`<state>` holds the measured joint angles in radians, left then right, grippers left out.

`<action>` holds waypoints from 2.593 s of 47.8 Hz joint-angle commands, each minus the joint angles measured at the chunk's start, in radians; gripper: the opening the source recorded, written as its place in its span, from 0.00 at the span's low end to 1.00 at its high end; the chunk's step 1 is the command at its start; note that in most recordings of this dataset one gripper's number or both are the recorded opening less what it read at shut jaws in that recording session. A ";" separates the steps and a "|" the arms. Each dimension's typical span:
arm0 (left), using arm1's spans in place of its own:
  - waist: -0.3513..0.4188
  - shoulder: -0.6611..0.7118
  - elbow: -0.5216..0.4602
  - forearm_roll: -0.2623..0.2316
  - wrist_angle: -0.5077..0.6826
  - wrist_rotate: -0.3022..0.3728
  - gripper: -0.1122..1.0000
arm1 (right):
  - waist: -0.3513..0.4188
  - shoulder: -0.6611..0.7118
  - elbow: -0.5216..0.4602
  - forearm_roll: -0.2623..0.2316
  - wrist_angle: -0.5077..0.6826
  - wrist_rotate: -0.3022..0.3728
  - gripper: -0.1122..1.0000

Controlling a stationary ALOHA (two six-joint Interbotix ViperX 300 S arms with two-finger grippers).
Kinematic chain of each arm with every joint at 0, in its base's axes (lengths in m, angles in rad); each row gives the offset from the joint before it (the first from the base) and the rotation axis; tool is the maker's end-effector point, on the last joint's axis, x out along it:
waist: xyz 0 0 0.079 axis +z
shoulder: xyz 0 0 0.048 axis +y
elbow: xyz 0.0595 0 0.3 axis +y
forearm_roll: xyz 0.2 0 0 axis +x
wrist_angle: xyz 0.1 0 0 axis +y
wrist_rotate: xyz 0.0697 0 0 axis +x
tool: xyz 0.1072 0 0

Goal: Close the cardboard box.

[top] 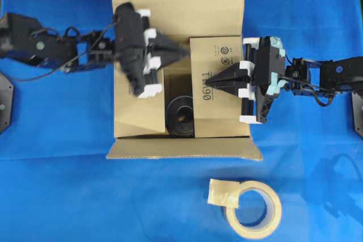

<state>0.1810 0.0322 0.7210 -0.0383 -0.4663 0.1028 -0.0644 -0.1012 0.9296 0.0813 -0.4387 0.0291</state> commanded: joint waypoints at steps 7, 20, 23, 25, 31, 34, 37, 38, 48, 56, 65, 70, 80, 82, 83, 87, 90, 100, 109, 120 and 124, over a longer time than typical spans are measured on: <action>0.041 0.029 -0.083 0.002 -0.003 0.017 0.12 | 0.009 -0.006 -0.020 0.002 -0.015 0.002 0.12; 0.061 0.072 -0.101 0.002 -0.003 0.018 0.12 | 0.009 -0.006 -0.021 0.002 -0.021 0.000 0.12; 0.063 0.081 -0.103 0.003 -0.003 0.018 0.12 | 0.009 -0.006 -0.021 0.002 -0.021 0.002 0.12; 0.064 0.086 -0.103 0.002 -0.005 0.018 0.12 | 0.009 -0.006 -0.021 0.002 -0.021 0.000 0.12; 0.072 0.101 -0.101 0.003 -0.006 0.018 0.12 | 0.011 -0.006 -0.021 0.002 -0.020 0.002 0.12; 0.074 0.107 -0.101 0.003 -0.006 0.018 0.12 | 0.014 -0.006 -0.023 0.002 -0.021 0.002 0.12; 0.075 0.114 -0.103 0.002 -0.008 0.018 0.12 | 0.017 -0.005 -0.021 0.002 -0.021 0.002 0.12; 0.075 0.117 -0.103 0.002 -0.008 0.018 0.12 | 0.017 -0.005 -0.021 0.002 -0.021 0.002 0.12; 0.074 0.123 -0.101 0.002 -0.008 0.018 0.12 | 0.017 -0.008 -0.023 0.002 -0.020 0.002 0.12; 0.075 0.123 -0.100 0.002 -0.006 0.018 0.12 | 0.018 -0.060 -0.023 0.002 0.006 0.002 0.12; 0.080 0.121 -0.098 0.002 -0.002 0.017 0.12 | 0.031 -0.187 -0.025 0.002 0.092 0.002 0.12; 0.080 0.120 -0.097 0.003 -0.002 0.017 0.12 | 0.067 -0.265 -0.023 0.002 0.138 0.002 0.12; 0.084 0.118 -0.094 0.002 0.000 0.017 0.12 | 0.187 -0.390 -0.014 0.002 0.164 0.002 0.12; 0.084 0.118 -0.094 0.003 -0.002 0.017 0.12 | 0.215 -0.403 -0.011 0.002 0.158 0.002 0.12; 0.086 0.118 -0.094 0.002 0.000 0.017 0.12 | 0.227 -0.408 -0.011 0.002 0.153 0.000 0.12; 0.087 0.120 -0.094 0.002 0.000 0.017 0.12 | 0.287 -0.411 -0.003 -0.002 0.137 -0.005 0.12; 0.087 0.118 -0.094 0.002 0.000 0.017 0.12 | 0.327 -0.405 -0.003 -0.003 0.137 -0.008 0.12; 0.087 0.120 -0.094 0.003 0.000 0.017 0.12 | 0.448 -0.350 -0.003 -0.012 0.130 -0.014 0.12; 0.087 0.118 -0.094 0.002 0.000 0.015 0.12 | 0.465 -0.276 0.012 0.002 0.118 -0.011 0.12; 0.087 0.118 -0.092 0.002 0.000 0.012 0.12 | 0.462 -0.252 0.037 0.008 0.080 -0.011 0.12; 0.086 0.118 -0.092 0.002 0.000 0.012 0.12 | 0.453 -0.255 0.037 0.008 0.083 -0.011 0.12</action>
<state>0.2592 0.1641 0.6335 -0.0368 -0.4633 0.1166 0.3973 -0.3467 0.9756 0.0859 -0.3451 0.0169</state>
